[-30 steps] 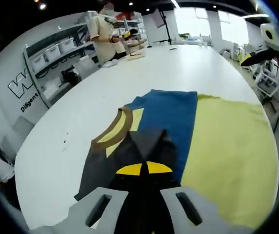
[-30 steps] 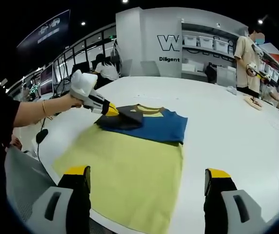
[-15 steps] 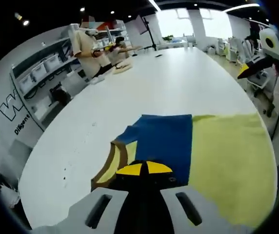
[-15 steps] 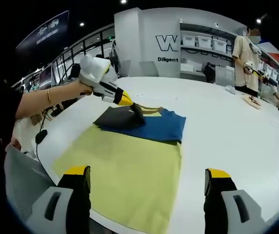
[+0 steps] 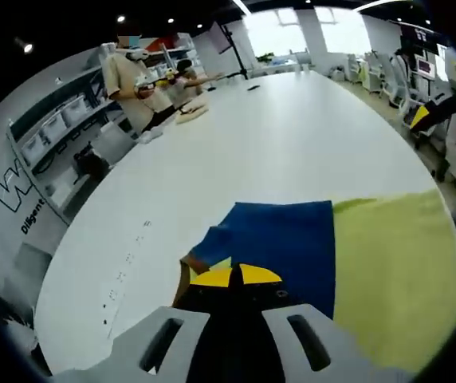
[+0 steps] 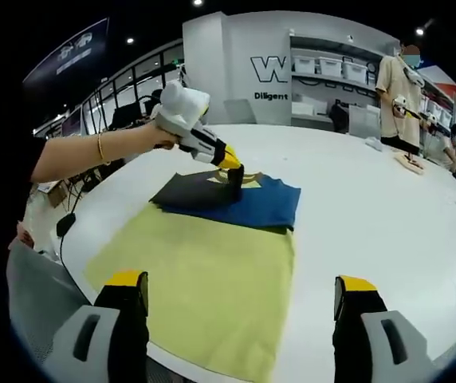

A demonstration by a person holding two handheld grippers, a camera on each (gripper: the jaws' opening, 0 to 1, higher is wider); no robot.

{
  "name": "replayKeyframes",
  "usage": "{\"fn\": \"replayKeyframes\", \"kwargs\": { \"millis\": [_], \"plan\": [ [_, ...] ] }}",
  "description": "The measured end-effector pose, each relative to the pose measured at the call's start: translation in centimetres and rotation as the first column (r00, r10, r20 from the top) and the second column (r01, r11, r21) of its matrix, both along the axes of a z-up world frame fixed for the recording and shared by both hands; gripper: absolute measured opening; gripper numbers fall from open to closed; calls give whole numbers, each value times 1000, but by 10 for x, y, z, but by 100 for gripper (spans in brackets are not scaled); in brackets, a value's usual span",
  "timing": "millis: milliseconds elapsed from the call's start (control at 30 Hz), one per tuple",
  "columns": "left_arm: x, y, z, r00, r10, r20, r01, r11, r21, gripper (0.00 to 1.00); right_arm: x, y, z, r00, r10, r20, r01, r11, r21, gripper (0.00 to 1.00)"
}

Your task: Fold the garment on the visible template until the final outline fits inside the template.

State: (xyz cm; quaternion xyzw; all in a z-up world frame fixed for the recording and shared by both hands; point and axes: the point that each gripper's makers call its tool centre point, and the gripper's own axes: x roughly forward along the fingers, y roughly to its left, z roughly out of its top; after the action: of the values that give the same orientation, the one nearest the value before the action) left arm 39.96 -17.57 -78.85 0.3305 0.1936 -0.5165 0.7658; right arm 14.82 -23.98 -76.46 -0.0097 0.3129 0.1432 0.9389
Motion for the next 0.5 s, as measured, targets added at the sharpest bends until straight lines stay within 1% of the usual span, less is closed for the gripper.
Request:
{"fn": "replayKeyframes", "kwargs": {
  "millis": [67,100,167,233,267,300,333,400,433,500],
  "plan": [
    [5,-3,-2,1000,19,-1,-19,1000,-11,3,0,0,0,1000,-2,-1,2,1000,0,96],
    [9,-4,-2,999,45,-5,-46,999,-27,4,1,-1,-1,1000,-4,-3,4,1000,1,96],
    [13,-5,-3,998,55,-2,-55,998,-28,8,1,-1,-1,1000,-6,-1,6,1000,0,96],
    [16,-3,-2,998,65,15,-65,997,-29,17,2,-1,-2,1000,-6,-5,6,1000,0,96],
    [18,-1,-2,996,85,4,-85,996,-39,21,2,0,-2,1000,-4,-6,4,1000,-1,96],
    [19,0,-1,996,90,1,-90,995,-42,28,2,0,-2,1000,-2,-7,2,1000,0,96],
    [21,1,0,993,112,-22,-113,991,-71,34,3,1,-3,1000,1,-9,-1,1000,-2,96],
    [21,4,2,993,115,-34,-117,990,-83,44,3,2,-3,1000,4,-10,-4,1000,-1,96],
    [22,5,2,993,115,-31,-118,990,-80,44,3,3,-3,1000,5,-9,-5,1000,1,96],
    [24,12,1,992,127,-20,-128,990,-66,40,4,4,-3,1000,8,-8,-8,1000,3,96]
  ]
}}
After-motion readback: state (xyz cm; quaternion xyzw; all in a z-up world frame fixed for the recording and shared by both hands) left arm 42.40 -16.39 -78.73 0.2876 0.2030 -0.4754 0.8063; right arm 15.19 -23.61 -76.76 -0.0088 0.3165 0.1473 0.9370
